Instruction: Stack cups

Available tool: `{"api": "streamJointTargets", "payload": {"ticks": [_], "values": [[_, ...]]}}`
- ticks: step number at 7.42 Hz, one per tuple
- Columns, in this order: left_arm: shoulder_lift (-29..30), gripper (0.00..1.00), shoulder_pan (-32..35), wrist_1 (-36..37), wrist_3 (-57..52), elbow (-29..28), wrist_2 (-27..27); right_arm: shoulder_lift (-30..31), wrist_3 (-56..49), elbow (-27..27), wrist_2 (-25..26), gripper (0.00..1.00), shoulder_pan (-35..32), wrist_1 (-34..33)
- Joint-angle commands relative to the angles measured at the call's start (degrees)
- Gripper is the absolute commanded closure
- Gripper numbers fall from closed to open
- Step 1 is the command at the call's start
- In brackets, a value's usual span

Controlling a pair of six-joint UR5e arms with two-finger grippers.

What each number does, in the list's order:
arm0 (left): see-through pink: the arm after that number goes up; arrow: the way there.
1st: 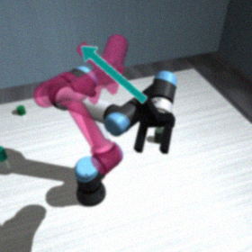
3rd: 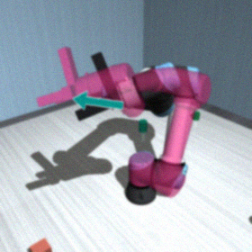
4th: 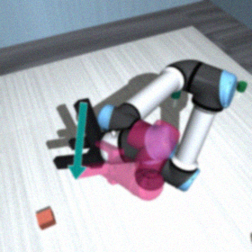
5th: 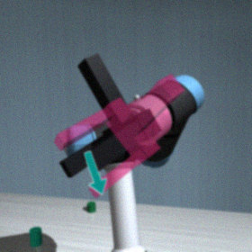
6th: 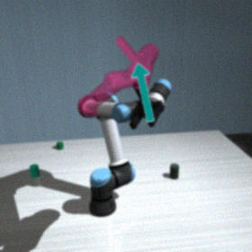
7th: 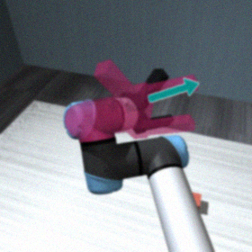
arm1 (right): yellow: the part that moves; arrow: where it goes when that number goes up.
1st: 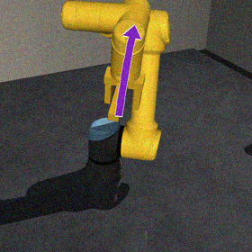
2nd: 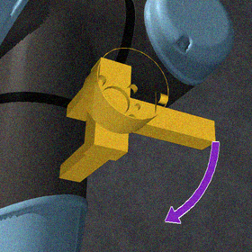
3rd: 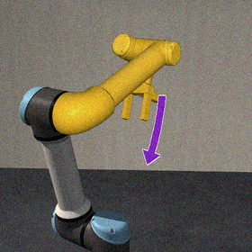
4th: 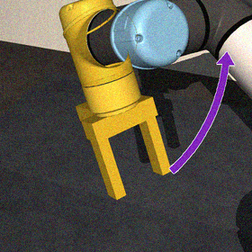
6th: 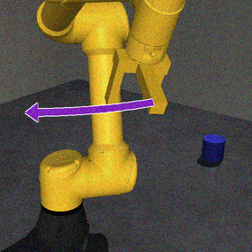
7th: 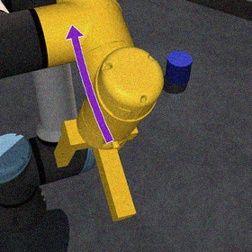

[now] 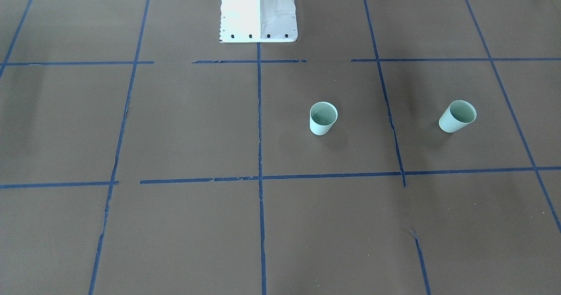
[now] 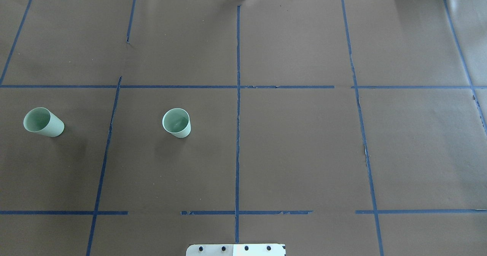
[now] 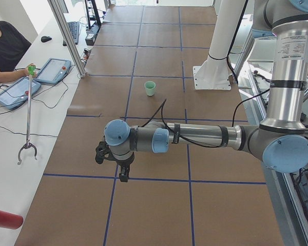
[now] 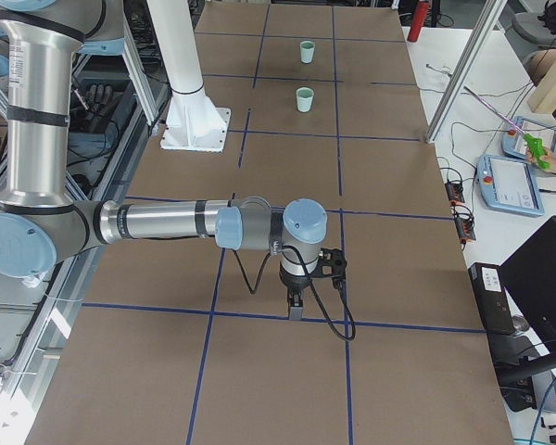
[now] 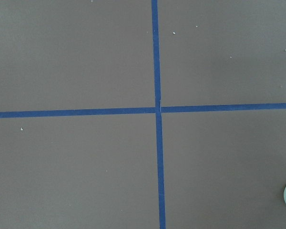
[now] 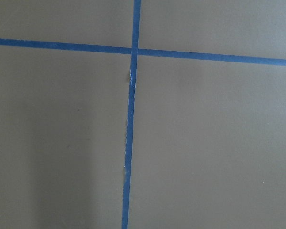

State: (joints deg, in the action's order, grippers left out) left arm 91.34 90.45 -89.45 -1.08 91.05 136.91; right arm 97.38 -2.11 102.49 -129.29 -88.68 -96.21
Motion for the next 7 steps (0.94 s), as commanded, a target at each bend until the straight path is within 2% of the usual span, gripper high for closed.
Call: {"api": "streamJointTargets", "payload": {"ticks": [1, 7], "values": [[-0.1, 0.00, 0.0, -0.1, -0.2, 0.0, 0.0, 0.0, 0.0, 0.0, 0.0, 0.00, 0.0, 0.1], [1.6, 0.00, -1.0, -0.1, 0.6, 4.2, -0.1, 0.0, 0.1, 0.0, 0.0, 0.00, 0.0, 0.0]]}}
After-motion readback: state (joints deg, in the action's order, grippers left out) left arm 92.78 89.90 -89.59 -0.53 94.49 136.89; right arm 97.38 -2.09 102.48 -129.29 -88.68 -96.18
